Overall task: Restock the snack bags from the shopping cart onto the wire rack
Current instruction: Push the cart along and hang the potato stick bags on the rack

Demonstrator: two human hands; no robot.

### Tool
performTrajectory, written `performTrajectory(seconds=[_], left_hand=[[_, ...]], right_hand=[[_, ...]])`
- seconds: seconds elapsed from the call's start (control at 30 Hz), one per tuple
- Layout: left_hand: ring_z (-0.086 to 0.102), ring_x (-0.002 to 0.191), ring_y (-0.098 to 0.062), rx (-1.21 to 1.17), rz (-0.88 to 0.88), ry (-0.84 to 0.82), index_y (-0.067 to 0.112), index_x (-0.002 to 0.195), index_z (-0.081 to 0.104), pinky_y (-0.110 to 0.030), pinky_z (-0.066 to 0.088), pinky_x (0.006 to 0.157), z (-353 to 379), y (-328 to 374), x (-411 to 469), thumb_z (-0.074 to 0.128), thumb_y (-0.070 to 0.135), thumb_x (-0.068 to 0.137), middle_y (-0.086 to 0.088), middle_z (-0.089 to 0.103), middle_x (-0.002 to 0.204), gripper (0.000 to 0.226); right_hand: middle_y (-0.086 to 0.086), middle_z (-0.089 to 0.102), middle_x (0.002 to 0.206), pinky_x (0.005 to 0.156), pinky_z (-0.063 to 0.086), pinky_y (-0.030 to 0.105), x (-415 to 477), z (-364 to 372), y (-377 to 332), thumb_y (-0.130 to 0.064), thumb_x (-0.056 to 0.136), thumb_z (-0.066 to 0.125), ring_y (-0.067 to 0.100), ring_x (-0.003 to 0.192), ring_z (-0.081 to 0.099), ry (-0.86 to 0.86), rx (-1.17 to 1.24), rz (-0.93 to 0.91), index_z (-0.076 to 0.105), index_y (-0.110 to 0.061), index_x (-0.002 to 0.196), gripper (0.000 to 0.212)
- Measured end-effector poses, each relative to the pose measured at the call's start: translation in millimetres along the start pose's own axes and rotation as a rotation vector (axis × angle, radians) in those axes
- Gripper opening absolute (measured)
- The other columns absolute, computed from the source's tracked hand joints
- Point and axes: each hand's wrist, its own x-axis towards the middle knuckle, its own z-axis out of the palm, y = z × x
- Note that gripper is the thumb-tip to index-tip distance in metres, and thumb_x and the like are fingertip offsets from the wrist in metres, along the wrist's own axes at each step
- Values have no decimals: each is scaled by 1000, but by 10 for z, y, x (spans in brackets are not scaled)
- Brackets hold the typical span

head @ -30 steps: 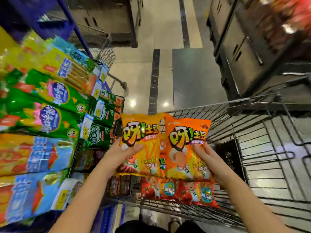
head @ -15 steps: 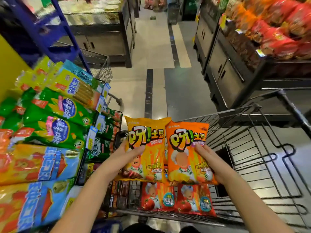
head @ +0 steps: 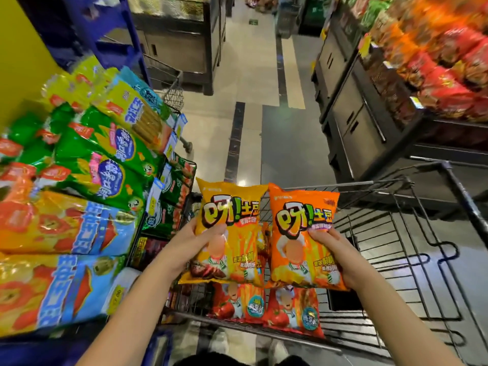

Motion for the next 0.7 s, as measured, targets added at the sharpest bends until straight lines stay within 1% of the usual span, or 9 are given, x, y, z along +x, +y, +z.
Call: performTrajectory(seconds=[0.07, 0.13, 0.2, 0.33, 0.4, 0.47, 0.57, 0.6, 0.7], left_hand=[[62, 99, -5, -41, 16, 37, 37, 125, 50, -22, 46, 77, 15, -7, -78, 78, 53, 80, 15, 65, 110, 55], [63, 108, -9, -52, 9, 88, 30, 141, 50, -26, 49, 85, 36, -56, -113, 81, 60, 74, 8, 67, 124, 80], [63, 109, -8, -73, 23, 138, 32, 140, 50, -25, 48, 84, 101, -69, -214, 79, 58, 75, 9, 66, 128, 76], [60, 116, -11, -144, 3, 233, 36, 139, 49, -37, 43, 107, 385, -183, -467, 80, 60, 74, 13, 64, 127, 75], [63, 109, -10, -178, -14, 290, 39, 125, 54, -36, 45, 105, 588, -255, -626, 80, 57, 72, 12, 68, 120, 62], [72, 105, -19, -236, -49, 355, 33, 127, 60, -41, 53, 101, 799, -361, -782, 84, 53, 73, 5, 75, 117, 62], [79, 82, -17, -357, -44, 446, 23, 120, 66, -32, 61, 72, 1088, -525, -1095, 79, 33, 88, -1, 81, 97, 36], [79, 85, -19, -383, -56, 466, 21, 120, 67, -32, 61, 72, 1135, -607, -1195, 85, 38, 82, -4, 81, 100, 45], [76, 104, -31, -481, -61, 531, 23, 131, 64, -47, 57, 95, 1261, -863, -1586, 93, 55, 56, -9, 77, 117, 86]], right_hand=[[22, 73, 118, 93, 56, 58, 38, 11, -44, -34, 73, 83, 44, 104, 72, -23, -16, -7, 58, -16, 133, 68], [21, 74, 116, 88, 59, 53, 90, 0, -96, -32, 74, 83, 42, 101, 73, -74, -33, -19, 58, -14, 132, 66], [19, 75, 113, 79, 62, 47, 141, -25, -151, -28, 80, 84, 39, 96, 75, -132, -52, -26, 57, -14, 132, 60], [17, 76, 112, 71, 63, 43, 221, -147, -205, -21, 85, 72, 35, 93, 76, -257, -40, 0, 57, -16, 131, 48], [18, 76, 113, 77, 62, 46, 256, -227, -194, -23, 84, 73, 36, 96, 75, -311, -50, 28, 58, -17, 130, 48], [18, 75, 115, 89, 59, 52, 298, -305, -144, -29, 83, 75, 38, 102, 74, -350, -82, 57, 58, -17, 132, 53], [17, 75, 117, 100, 53, 58, 312, -360, -33, -46, 73, 83, 39, 107, 72, -419, -130, 92, 58, -19, 134, 72], [17, 75, 117, 100, 53, 58, 299, -358, 3, -50, 66, 90, 39, 107, 72, -443, -153, 105, 58, -20, 134, 80], [15, 75, 117, 100, 53, 58, 244, -251, 96, -49, 53, 96, 38, 106, 73, -536, -237, 128, 60, -21, 132, 91]])
